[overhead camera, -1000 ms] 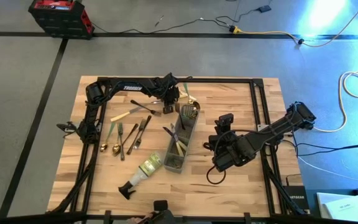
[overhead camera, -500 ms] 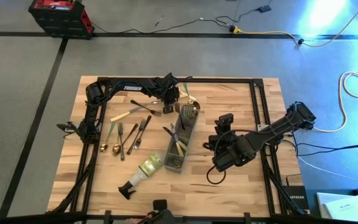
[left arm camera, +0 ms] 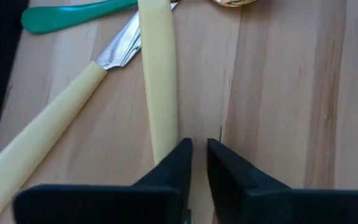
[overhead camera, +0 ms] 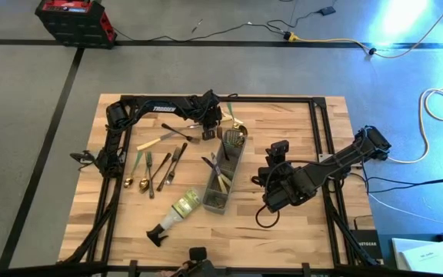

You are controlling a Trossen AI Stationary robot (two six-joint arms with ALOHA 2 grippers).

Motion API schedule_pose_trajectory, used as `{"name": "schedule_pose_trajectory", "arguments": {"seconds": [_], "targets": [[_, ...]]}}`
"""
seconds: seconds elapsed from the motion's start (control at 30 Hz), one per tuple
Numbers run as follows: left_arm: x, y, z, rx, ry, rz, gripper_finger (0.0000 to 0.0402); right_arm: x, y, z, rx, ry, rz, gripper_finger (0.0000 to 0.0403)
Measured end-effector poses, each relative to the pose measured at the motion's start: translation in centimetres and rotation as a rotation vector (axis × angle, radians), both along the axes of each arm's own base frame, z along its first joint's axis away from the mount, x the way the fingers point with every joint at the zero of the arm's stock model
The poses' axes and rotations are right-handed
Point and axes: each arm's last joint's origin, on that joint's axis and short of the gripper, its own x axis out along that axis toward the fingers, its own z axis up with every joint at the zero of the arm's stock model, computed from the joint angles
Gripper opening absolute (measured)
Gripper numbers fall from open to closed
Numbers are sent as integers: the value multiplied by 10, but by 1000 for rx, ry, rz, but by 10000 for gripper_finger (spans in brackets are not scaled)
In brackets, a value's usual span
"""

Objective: Sort silverware
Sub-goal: Put the table knife into the silverware basket

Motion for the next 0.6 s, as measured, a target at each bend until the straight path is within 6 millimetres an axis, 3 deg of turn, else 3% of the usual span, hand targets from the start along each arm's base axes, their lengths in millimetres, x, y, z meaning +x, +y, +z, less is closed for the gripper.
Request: {"name": "schedule_pose_trajectory", "arguments": {"seconds": [0.3,0.6], "targets": [[-1,-4,16,14,-24,-15,151,0,0,0,1,-1,0,136],[-3,-3,27,26,-51,-64,182,0,0,0,12,0,-1,136]]}}
